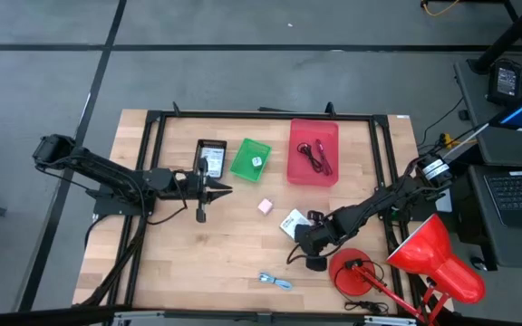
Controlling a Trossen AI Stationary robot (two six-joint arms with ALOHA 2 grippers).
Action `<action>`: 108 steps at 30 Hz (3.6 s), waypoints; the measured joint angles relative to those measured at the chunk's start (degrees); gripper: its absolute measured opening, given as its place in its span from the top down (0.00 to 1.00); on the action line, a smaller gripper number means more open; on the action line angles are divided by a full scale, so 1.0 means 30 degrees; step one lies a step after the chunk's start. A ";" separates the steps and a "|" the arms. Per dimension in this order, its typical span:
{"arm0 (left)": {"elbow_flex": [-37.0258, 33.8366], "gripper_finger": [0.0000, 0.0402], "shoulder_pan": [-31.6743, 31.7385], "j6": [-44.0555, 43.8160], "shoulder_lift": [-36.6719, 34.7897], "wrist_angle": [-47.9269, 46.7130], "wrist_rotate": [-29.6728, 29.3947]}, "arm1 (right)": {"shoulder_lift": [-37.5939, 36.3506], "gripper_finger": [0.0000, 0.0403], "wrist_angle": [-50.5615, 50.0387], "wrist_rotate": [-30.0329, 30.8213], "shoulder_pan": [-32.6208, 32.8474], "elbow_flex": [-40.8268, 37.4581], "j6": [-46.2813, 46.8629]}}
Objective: Pick and place items into bin
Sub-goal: Stack the white box on top of the white box
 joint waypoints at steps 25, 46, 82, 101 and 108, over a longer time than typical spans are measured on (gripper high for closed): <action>0.7486 0.92 0.0150 -0.5808 1.0217 -0.3152 0.0504 | 0.0036 1.00 -0.0061 -0.0465 0.0007 -0.0036 -0.5205; 1.2680 0.66 0.2770 -0.9603 1.4520 -0.8912 0.6558 | 0.0044 1.00 -0.0047 -0.0437 0.0007 -0.0051 -0.5213; 1.6989 0.58 0.3508 -1.0094 2.0356 -0.9519 0.7979 | 0.0044 1.00 0.0029 -0.0230 0.0007 -0.0058 -0.5314; 1.9351 0.58 0.3712 -0.9598 2.1981 -1.2490 0.7971 | 0.0044 1.00 0.0087 0.0060 0.0007 -0.0066 -0.5710; 1.9358 0.59 0.3756 -1.0101 2.2141 -1.2451 0.8838 | 0.0044 1.00 0.0095 0.0077 0.0007 -0.0061 -0.5717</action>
